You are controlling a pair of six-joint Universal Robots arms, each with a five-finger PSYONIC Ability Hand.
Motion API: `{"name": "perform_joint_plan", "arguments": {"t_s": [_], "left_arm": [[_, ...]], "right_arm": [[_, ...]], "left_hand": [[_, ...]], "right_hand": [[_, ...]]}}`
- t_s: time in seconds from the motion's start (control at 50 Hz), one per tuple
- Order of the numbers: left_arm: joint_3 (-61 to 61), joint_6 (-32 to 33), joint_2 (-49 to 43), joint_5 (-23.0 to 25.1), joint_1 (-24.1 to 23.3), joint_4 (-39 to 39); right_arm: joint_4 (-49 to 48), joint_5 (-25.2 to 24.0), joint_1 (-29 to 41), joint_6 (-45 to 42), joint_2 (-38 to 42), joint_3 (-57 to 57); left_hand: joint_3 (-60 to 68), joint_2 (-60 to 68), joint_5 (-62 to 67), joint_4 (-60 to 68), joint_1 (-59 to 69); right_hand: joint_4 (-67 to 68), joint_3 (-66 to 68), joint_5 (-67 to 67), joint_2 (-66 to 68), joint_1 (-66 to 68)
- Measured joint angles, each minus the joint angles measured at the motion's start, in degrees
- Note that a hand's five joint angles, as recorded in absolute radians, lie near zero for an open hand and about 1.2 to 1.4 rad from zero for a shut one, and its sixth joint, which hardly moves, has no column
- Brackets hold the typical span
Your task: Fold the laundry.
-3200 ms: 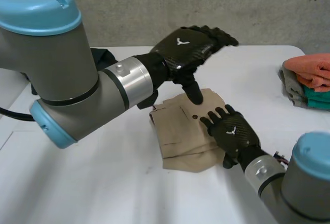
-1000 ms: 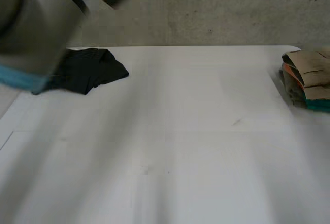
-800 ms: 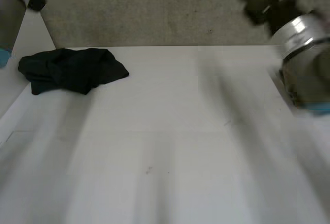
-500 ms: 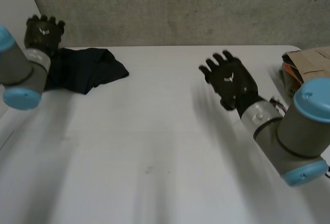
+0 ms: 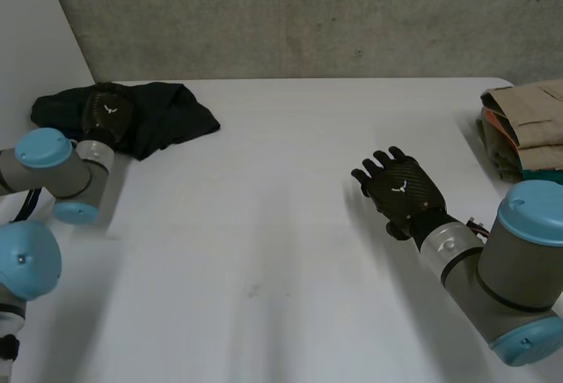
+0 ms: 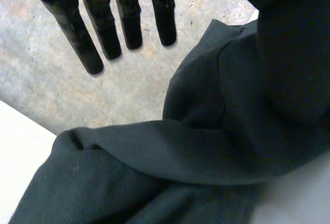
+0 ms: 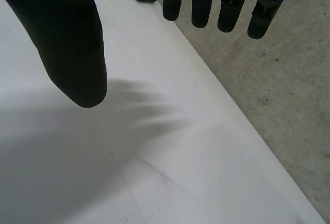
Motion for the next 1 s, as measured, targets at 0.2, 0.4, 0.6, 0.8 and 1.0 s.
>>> {"name": "perform_joint_plan", "arguments": {"t_s": [0.2, 0.4, 0.6, 0.8, 1.0], "left_arm": [[5.88, 1.01, -2.94, 1.89, -0.19, 0.16], [-8.82, -1.6, 16.27, -7.75, -5.66, 1.19], [-34.96, -16.66, 46.46, -8.51, -17.52, 5.62], [-57.21, -23.2, 56.92, -8.49, -35.25, 4.72], [-68.5, -23.01, 52.36, -10.1, -45.33, 2.86]], "right_arm": [[0.03, 0.16, -0.15, -0.14, 0.29, -0.44], [-0.01, 0.23, -0.46, -0.12, -0.14, -0.43], [-0.13, 0.28, -2.74, -0.04, -0.38, -0.98], [-0.08, 0.8, -7.63, 0.66, -0.4, -2.68], [0.08, 1.48, -8.96, 0.77, -0.45, -3.14]], "left_hand": [[43.32, 42.87, 40.95, 43.46, 40.01], [43.39, 43.0, 40.95, 43.67, 40.01], [43.47, 43.05, 40.95, 43.71, 40.01], [43.53, 43.07, 40.95, 43.71, 40.01], [6.18, 5.02, 6.73, 6.45, 0.11]], "right_hand": [[0.0, 0.0, 0.0, 0.0, 0.0], [0.0, 0.0, 0.0, 0.0, 0.0], [0.0, 0.0, 0.0, 0.0, 0.0], [0.0, 0.0, 0.0, 0.0, 0.0], [0.0, 0.0, 0.0, 0.0, 0.0]]}}
